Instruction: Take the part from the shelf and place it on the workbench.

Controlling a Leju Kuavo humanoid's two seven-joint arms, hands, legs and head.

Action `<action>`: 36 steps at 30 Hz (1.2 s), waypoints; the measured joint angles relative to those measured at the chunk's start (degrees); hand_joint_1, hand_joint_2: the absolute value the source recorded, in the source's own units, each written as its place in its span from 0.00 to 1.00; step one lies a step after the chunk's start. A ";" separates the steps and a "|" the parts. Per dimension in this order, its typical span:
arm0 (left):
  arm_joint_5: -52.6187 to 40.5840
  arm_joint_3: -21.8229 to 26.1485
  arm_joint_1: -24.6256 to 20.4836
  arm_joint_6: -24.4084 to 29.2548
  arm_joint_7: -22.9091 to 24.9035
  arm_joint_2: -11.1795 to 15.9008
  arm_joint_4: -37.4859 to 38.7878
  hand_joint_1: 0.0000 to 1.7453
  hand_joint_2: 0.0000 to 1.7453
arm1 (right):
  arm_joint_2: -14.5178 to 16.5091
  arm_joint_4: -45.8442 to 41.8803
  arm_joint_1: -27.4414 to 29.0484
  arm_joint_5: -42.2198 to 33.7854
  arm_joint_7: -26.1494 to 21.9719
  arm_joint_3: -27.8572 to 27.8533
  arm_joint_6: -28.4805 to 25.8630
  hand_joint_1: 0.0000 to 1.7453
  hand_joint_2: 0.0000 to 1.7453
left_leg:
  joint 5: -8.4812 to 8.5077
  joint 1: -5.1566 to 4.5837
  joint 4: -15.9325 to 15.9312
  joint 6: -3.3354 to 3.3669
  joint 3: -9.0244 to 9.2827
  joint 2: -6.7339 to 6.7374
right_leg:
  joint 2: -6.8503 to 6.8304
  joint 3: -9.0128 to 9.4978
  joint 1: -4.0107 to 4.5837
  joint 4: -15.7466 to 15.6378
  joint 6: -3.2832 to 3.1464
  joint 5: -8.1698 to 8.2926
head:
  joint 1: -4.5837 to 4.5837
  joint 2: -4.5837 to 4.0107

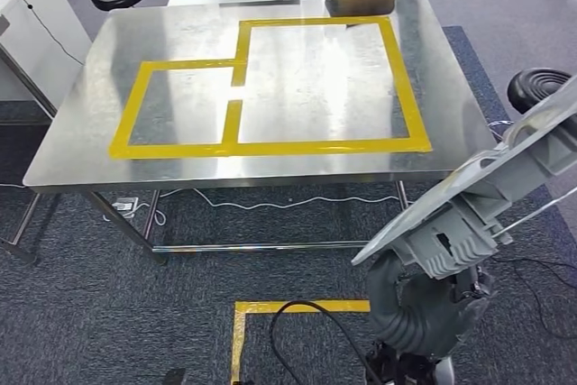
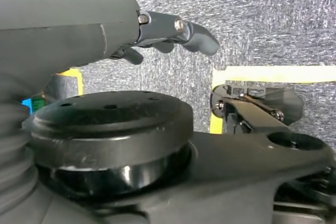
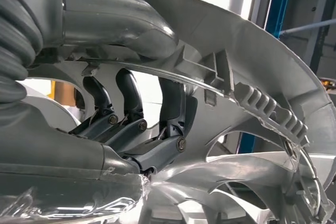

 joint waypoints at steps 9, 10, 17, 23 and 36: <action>0.45 0.12 -0.10 0.05 -0.58 0.02 0.00 0.00 1.00 | 1.06 0.79 -0.08 3.23 4.51 -1.79 0.00 1.00 1.00 | 6.41 0.04 -15.98 1.85 7.95 0.08 | 0.01 -0.17 0.45 0.07 1.71 -0.63 | 0.08 0.01; 0.68 0.16 -0.10 -0.20 -0.98 0.01 0.00 0.00 1.00 | 1.20 1.12 -0.09 3.79 4.69 -2.21 0.00 1.00 1.00 | 6.50 0.17 -16.14 2.15 8.03 0.06 | 0.02 -0.77 0.45 1.38 1.99 -1.55 | 0.30 0.01; 2.60 1.37 -0.09 -3.64 -5.06 0.01 0.00 0.00 1.00 | 3.43 3.01 0.10 4.55 3.87 -5.50 -0.01 1.00 1.00 | 6.32 0.30 -16.19 2.57 8.40 -0.09 | 0.05 -6.01 0.20 11.27 2.82 -3.76 | 0.90 0.00; 3.48 1.97 -0.12 -6.29 -8.01 0.21 0.00 0.00 1.00 | 4.81 3.28 0.68 7.92 1.81 -7.18 -0.01 1.00 1.00 | 6.13 -0.03 -15.89 1.05 8.32 -0.40 | 0.45 -0.80 0.07 0.18 1.46 0.42 | 0.70 0.00; 3.61 2.93 -0.19 -12.17 -11.95 0.40 0.00 0.00 1.00 | 5.45 2.25 1.48 13.18 -0.27 -9.29 0.00 1.00 1.00 | 6.16 0.07 -14.77 0.85 7.73 0.25 | 0.32 -0.81 0.40 0.20 0.70 0.37 | 0.25 0.00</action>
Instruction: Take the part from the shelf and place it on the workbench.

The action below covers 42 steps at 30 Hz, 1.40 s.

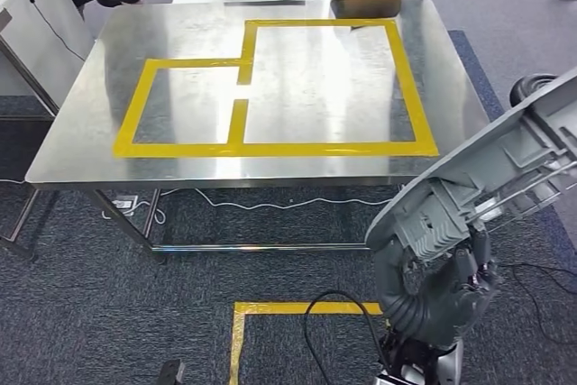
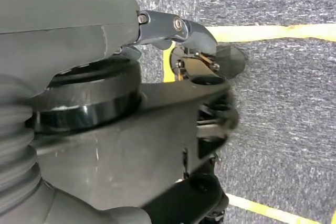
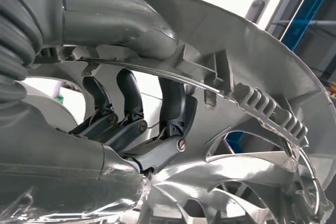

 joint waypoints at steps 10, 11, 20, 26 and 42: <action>0.06 0.11 0.40 -0.15 0.51 -0.02 0.00 0.00 1.00 | -0.02 -0.24 0.08 -0.06 -0.05 -0.04 -0.01 1.00 1.00 | -1.41 0.06 -1.50 2.11 2.48 -0.15 | -0.08 -9.14 -0.07 15.85 1.85 -4.71 | 0.69 0.00; 0.08 0.14 0.40 0.34 1.13 -0.03 0.00 0.00 1.00 | -0.02 -0.24 0.08 -0.12 -0.04 -0.04 -0.01 1.00 1.00 | -1.58 0.09 -1.47 1.98 2.92 -0.22 | -0.10 -8.34 -0.12 13.59 1.90 -2.82 | 0.70 0.00; -0.07 0.28 0.12 3.58 4.24 -0.10 0.00 0.00 1.00 | -0.01 -0.21 -0.01 -0.59 -0.01 0.02 -0.01 1.00 1.00 | -4.54 -0.07 0.45 -0.26 3.09 -0.45 | 0.17 -2.00 -0.40 0.11 -0.07 1.81 | 0.18 0.02; -0.07 0.39 0.19 3.84 4.44 -0.06 0.00 0.00 1.00 | 0.00 -0.20 0.00 -0.59 -0.03 0.02 -0.01 1.00 1.00 | -6.94 0.09 13.16 -0.76 -5.33 -0.21 | 0.01 -1.43 -0.40 0.03 -0.75 1.20 | -0.11 0.01; -0.66 0.43 0.41 2.38 4.49 -0.22 0.00 0.00 1.00 | -0.04 -0.13 -0.07 -0.70 -0.05 0.20 -0.01 1.00 1.00 | -2.76 0.10 -1.64 1.93 4.44 -0.45 | -0.02 -8.90 -0.01 12.32 1.93 -2.16 | 0.90 0.00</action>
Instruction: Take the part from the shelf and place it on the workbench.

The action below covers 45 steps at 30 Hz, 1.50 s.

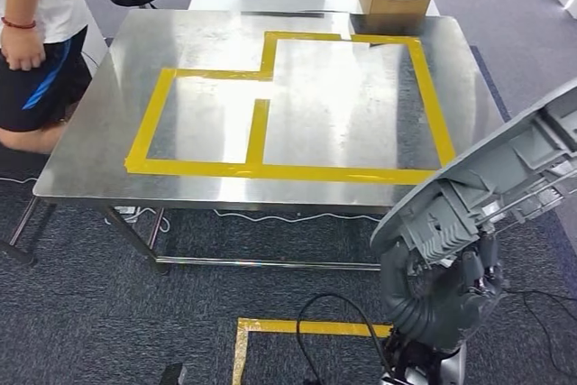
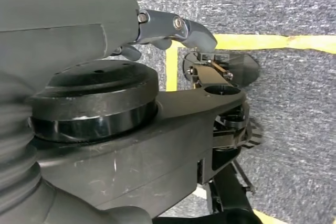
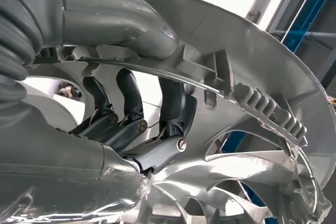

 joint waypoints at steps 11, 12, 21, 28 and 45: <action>-0.47 -0.01 -0.47 0.63 0.33 -0.18 0.00 0.00 1.00 | 0.02 0.09 -0.09 0.20 -0.01 0.27 0.00 1.00 1.00 | -6.78 -0.21 10.48 -2.73 -4.63 0.21 | 0.15 5.24 -0.22 -11.64 -3.04 3.80 | -0.64 0.00; -0.58 -0.01 -0.42 0.27 0.07 -0.18 0.00 0.00 1.00 | 0.02 0.10 -0.08 0.20 0.00 0.27 0.00 1.00 1.00 | -7.35 -0.16 14.08 -2.84 -7.19 0.23 | 0.16 5.58 -0.20 -11.67 -3.24 3.19 | -0.61 0.00; -0.64 -0.02 -0.16 -0.85 -0.59 -0.16 0.00 0.00 1.00 | 0.01 0.10 -0.08 0.13 -0.01 0.33 0.00 1.00 1.00 | 1.83 -0.65 0.73 -0.66 -4.14 0.40 | 0.31 10.75 0.09 -12.20 -1.31 0.18 | -0.69 0.01; -0.56 -0.01 -0.06 1.01 0.49 -0.27 0.00 0.00 1.00 | -0.02 0.11 -0.14 0.22 0.03 0.42 0.00 1.00 1.00 | 0.19 -0.27 -0.05 0.31 -0.43 0.21 | 0.03 1.98 0.03 1.99 0.00 -5.42 | -0.19 0.00; -0.57 0.05 -0.46 2.56 1.49 -0.29 0.00 0.00 1.00 | -0.02 0.23 -0.28 0.28 0.39 0.85 0.00 1.00 1.00 | -8.22 -0.15 14.62 -3.02 -6.60 0.23 | 0.14 4.18 -0.19 -10.92 -3.35 5.05 | -0.49 0.00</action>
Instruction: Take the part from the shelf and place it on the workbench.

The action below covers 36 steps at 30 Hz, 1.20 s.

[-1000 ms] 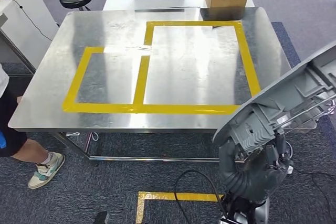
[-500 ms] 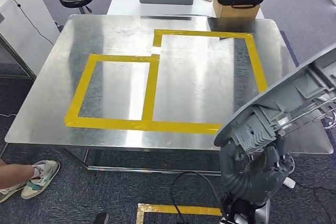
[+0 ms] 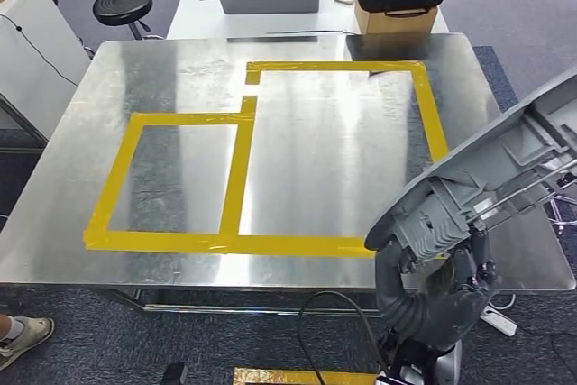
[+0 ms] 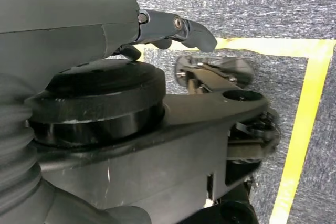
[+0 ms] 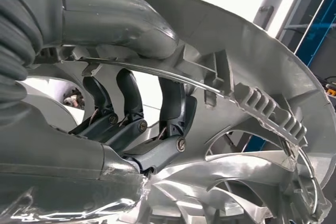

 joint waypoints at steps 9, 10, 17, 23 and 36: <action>0.01 0.04 0.09 0.40 0.14 -0.08 0.00 0.00 1.00 | -0.03 0.00 -0.03 0.39 0.35 0.02 0.00 1.00 1.00 | 9.78 -0.24 -13.95 2.19 3.57 0.09 | -0.06 0.40 0.28 0.59 2.19 -1.28 | 0.19 0.00; 0.01 0.04 0.06 0.40 0.14 -0.11 0.00 0.00 1.00 | -0.04 0.00 -0.05 0.43 0.36 0.02 0.00 1.00 1.00 | 9.96 -0.07 -14.18 2.36 3.71 0.10 | -0.09 -0.44 0.28 2.60 2.46 -2.63 | 0.33 0.00; 0.00 0.06 0.09 0.41 0.14 -0.13 0.00 0.00 1.00 | -0.09 0.02 -0.06 0.43 0.38 0.02 0.00 1.00 1.00 | 9.50 0.16 -14.18 2.36 4.44 0.05 | -0.25 -1.90 -0.24 8.07 3.62 -3.73 | 0.64 0.01; -0.01 0.07 0.01 0.41 0.14 -0.01 0.00 0.00 1.00 | -0.10 0.02 -0.08 0.47 0.51 0.05 0.00 1.00 1.00 | 8.89 -0.13 -13.82 0.89 4.52 -0.13 | 0.06 2.67 -0.31 -0.46 1.91 -1.87 | 0.32 0.01; -0.55 0.92 -0.25 -0.82 -0.61 0.14 0.00 0.00 1.00 | -6.59 6.16 -5.60 -0.76 25.81 0.95 7.33 1.00 1.00 | 10.02 -0.04 -13.02 1.16 2.80 0.11 | 0.26 2.75 0.04 -0.61 1.81 -1.76 | -0.12 0.01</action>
